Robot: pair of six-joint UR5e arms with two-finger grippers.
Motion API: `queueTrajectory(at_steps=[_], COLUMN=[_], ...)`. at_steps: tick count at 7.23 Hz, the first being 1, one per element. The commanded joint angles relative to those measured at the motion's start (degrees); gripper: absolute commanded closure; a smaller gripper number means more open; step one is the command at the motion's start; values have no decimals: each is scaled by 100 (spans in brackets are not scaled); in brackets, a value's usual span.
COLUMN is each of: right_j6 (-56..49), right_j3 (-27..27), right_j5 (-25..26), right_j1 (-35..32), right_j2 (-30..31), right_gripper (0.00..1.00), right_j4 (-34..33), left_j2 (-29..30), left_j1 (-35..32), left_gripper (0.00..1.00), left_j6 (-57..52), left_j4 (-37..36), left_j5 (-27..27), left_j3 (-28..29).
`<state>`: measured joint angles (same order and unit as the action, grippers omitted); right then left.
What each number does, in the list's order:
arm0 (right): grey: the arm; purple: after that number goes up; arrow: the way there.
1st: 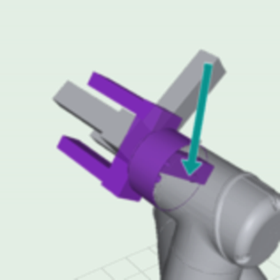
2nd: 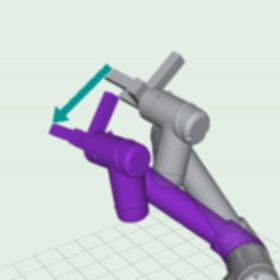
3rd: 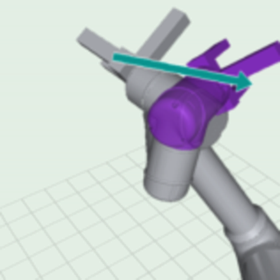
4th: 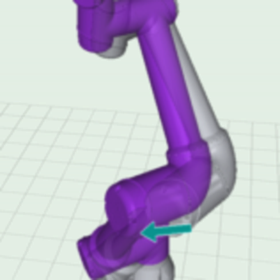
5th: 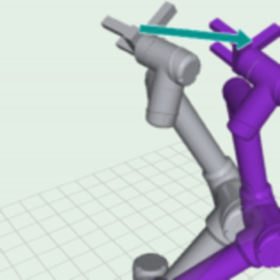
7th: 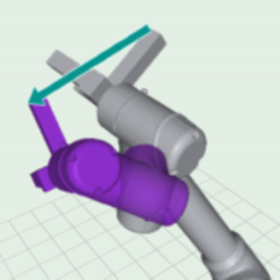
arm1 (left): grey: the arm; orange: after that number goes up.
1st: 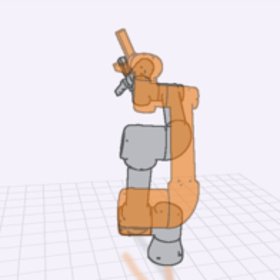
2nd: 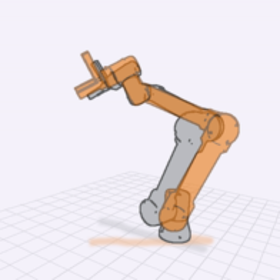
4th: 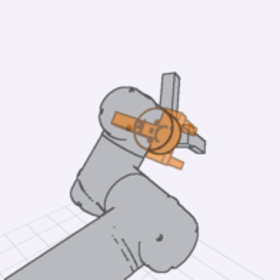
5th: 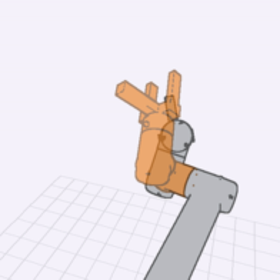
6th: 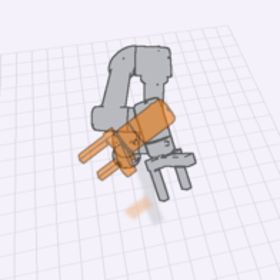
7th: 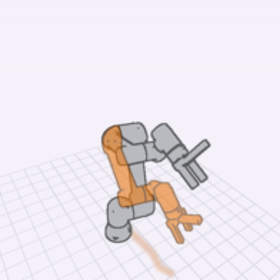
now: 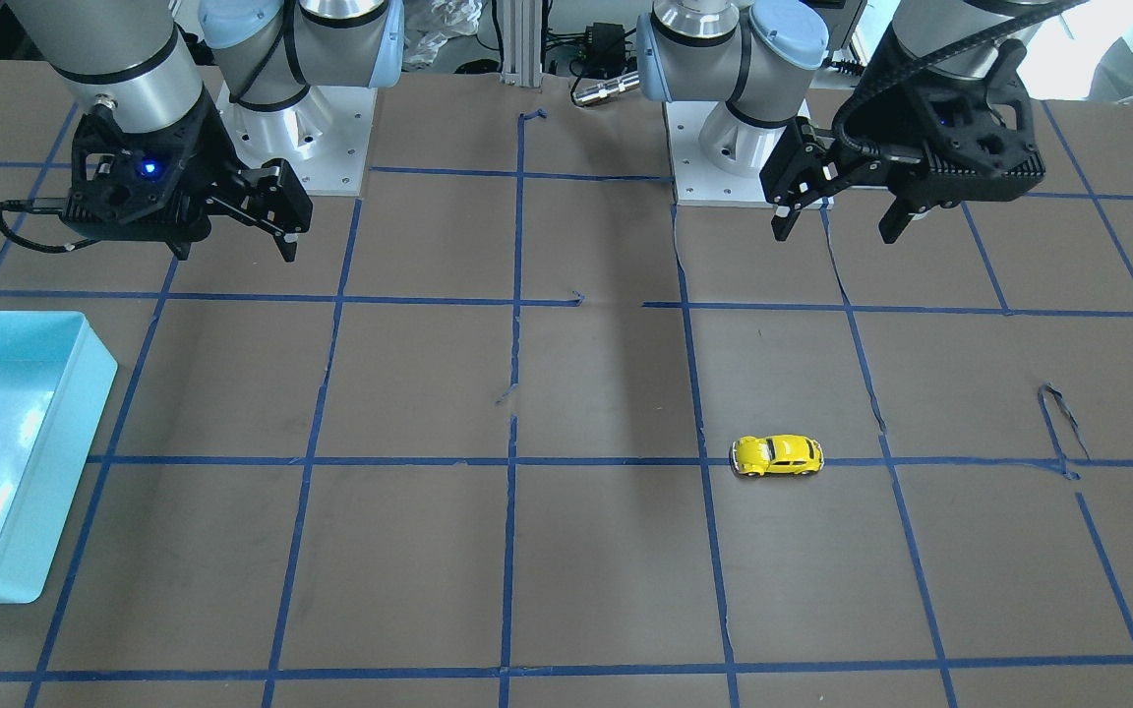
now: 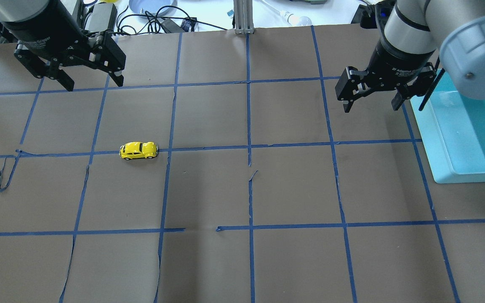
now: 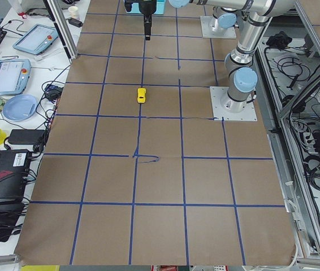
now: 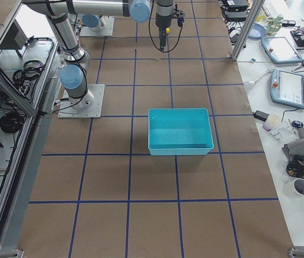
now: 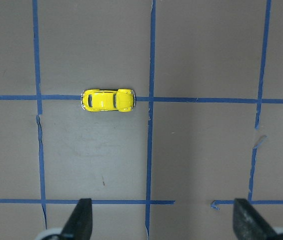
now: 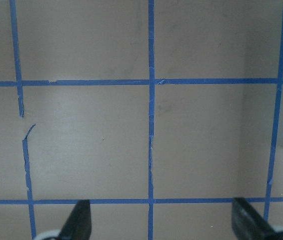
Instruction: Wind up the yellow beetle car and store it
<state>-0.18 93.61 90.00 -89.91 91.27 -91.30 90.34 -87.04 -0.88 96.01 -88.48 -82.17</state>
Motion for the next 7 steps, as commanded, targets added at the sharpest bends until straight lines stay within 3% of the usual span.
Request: queueTrajectory(at_steps=[1, 7], right_j6=[0, 9], right_j3=[-18, -27], right_j5=[9, 9], right_j1=[9, 0], right_j2=[5, 13], right_gripper=[0, 0], right_j4=[-10, 25], left_j2=[-59, -112], left_j1=[-6, -15], left_gripper=[0, 0], left_j6=[0, 70], left_j4=[31, -135], left_j5=[-37, -11], left_j3=[26, -88])
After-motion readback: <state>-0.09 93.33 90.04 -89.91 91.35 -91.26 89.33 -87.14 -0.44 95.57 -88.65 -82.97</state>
